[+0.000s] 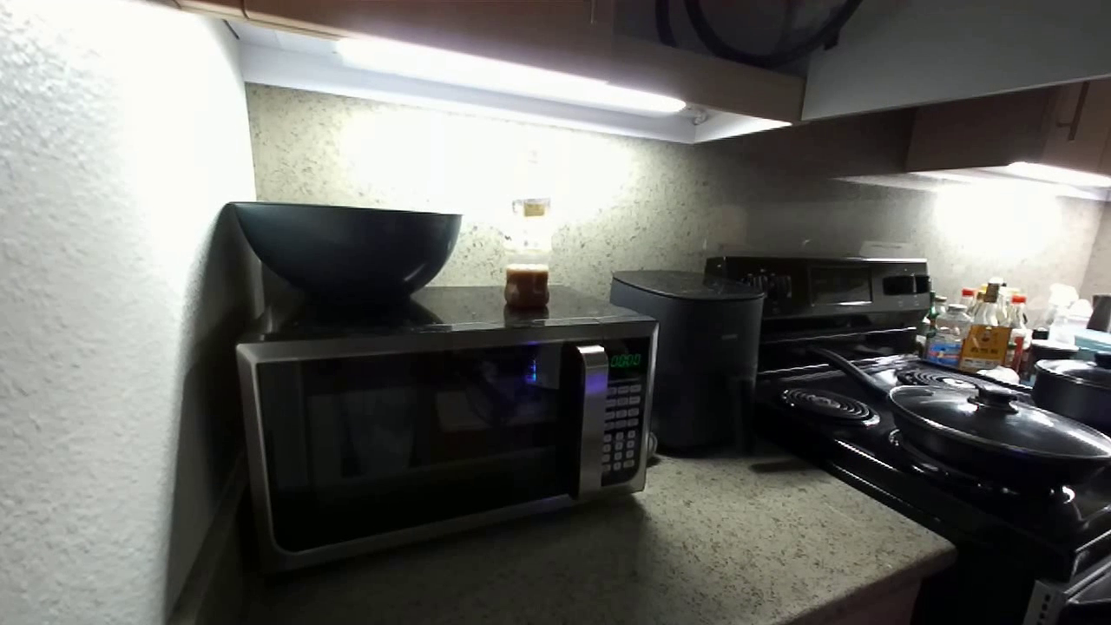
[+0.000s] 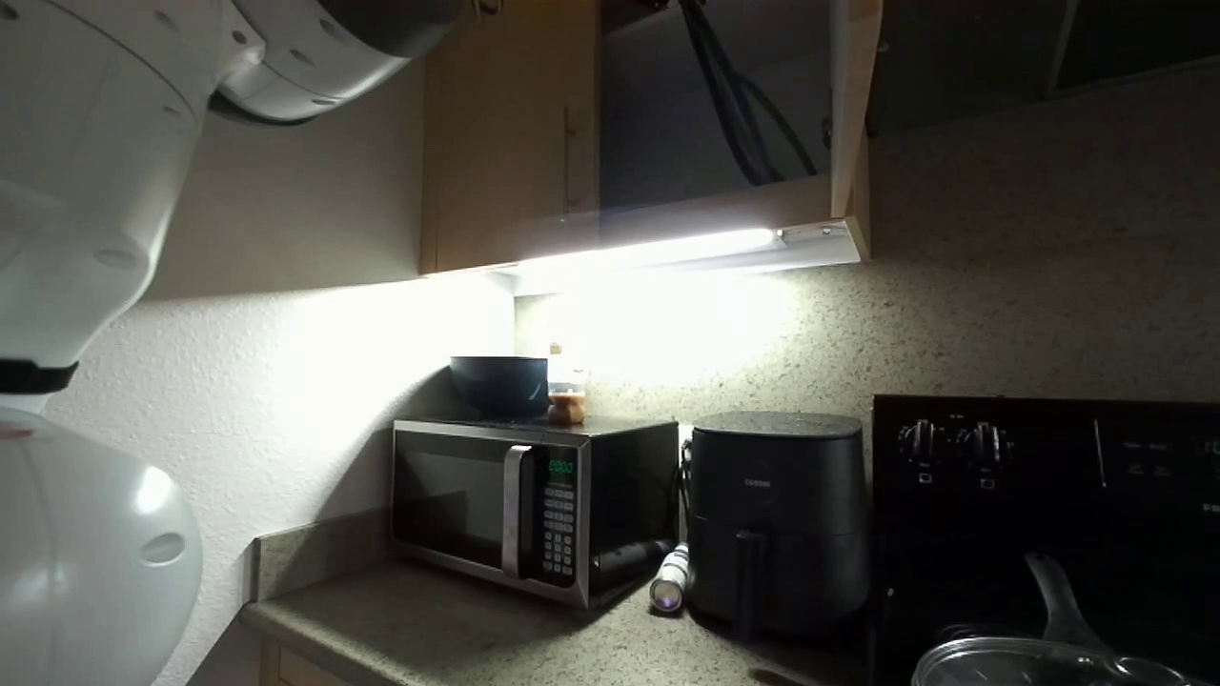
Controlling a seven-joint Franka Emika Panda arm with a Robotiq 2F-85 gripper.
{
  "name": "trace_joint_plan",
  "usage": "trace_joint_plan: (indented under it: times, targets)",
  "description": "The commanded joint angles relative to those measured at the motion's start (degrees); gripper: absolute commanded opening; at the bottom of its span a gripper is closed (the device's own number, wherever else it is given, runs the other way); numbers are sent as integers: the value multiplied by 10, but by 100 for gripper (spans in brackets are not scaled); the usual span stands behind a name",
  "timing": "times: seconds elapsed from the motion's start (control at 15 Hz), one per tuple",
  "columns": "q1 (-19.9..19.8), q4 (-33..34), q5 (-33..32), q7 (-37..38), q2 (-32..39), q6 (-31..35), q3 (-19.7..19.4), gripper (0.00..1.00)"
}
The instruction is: Remove the lid from the upper cabinet.
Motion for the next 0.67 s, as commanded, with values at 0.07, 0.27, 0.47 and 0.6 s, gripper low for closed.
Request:
trace_joint_plan:
  times: [0.07, 0.27, 0.47, 0.6]
  targets:
    - [-45, 107, -12, -6, 57, -52, 22, 6]
    - [-30, 72, -12, -8, 36, -46, 16, 7]
    - [-19, 88, -20, -29, 29, -54, 41, 6]
    - [-1, 89, -26, -42, 16, -64, 49, 6]
